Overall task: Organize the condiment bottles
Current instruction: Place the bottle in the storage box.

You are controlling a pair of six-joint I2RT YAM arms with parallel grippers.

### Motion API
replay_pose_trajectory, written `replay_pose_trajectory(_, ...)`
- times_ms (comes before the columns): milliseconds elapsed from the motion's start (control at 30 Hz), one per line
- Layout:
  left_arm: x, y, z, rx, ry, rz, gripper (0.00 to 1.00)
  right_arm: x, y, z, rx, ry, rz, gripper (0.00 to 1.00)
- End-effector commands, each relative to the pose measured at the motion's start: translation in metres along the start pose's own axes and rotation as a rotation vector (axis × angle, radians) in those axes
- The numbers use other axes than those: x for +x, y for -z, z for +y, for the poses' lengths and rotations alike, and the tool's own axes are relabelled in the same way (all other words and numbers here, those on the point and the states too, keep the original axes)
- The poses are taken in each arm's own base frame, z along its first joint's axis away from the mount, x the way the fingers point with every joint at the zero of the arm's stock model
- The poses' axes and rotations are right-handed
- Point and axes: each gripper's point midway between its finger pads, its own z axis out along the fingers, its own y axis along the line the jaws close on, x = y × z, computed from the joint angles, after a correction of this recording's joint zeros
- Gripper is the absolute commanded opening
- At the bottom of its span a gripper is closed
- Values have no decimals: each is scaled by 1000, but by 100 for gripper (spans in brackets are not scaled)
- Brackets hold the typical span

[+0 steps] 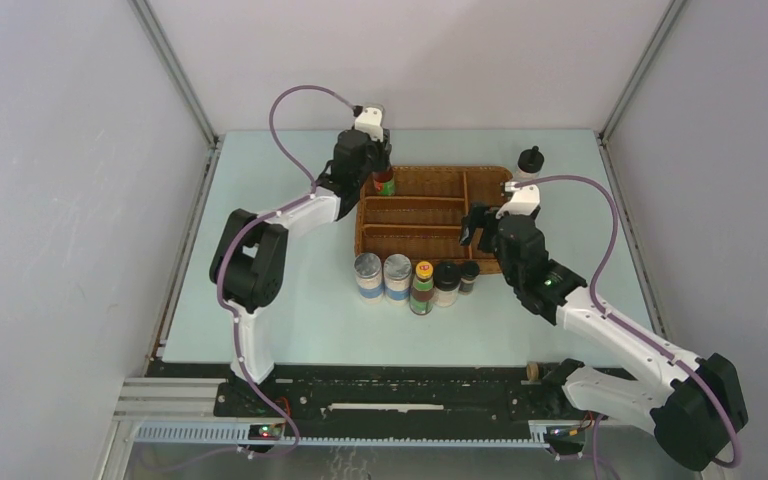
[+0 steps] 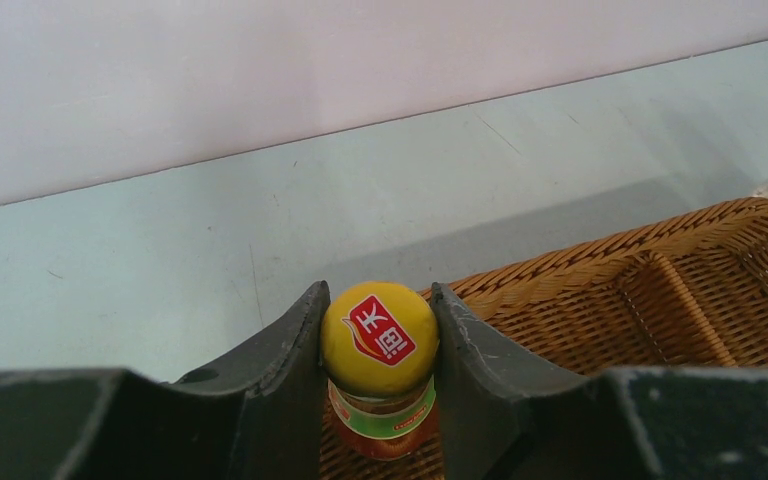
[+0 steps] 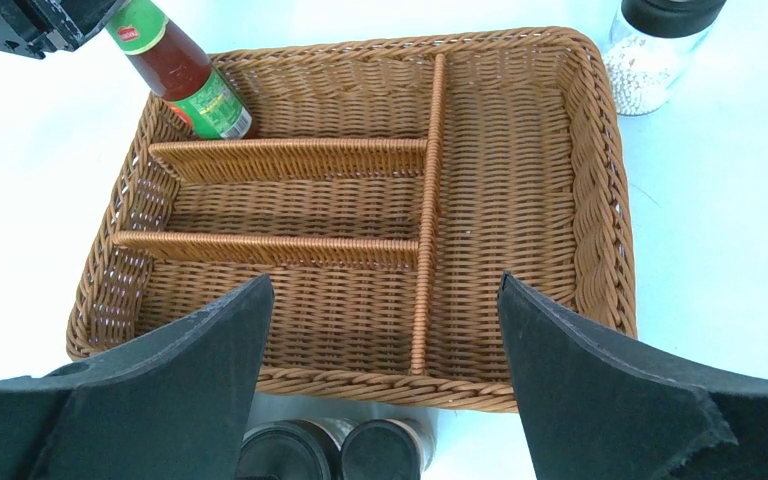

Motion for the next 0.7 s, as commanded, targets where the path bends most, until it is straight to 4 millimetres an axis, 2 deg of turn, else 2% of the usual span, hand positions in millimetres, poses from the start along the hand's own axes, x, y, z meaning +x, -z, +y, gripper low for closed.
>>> replay_pose_trajectory(0,-32,0,-3,7,23,-125,0,-5,1,5,-13,-29,-27,92)
replay_pose_trajectory(100,-26,0,-4,1,19,-114,5,-4,1,5,-13,-26,-22,92)
replay_pose_trajectory(200,-22,1,-6,2,16,-102,23,-3,1,5,-14,-25,-20,92)
replay_pose_trajectory(333,-19,2,-10,8,8,-89,51,-4,2,5,-17,-28,-24,92)
replay_pose_trajectory(467,-17,4,-14,16,6,-78,70,-4,2,6,-19,-28,-23,93)
replay_pose_trajectory(533,-16,5,-16,20,4,-75,75,-4,2,5,-19,-27,-22,93)
replay_pose_trajectory(667,-17,7,-19,22,2,-71,78,-4,3,5,-22,-23,-21,93)
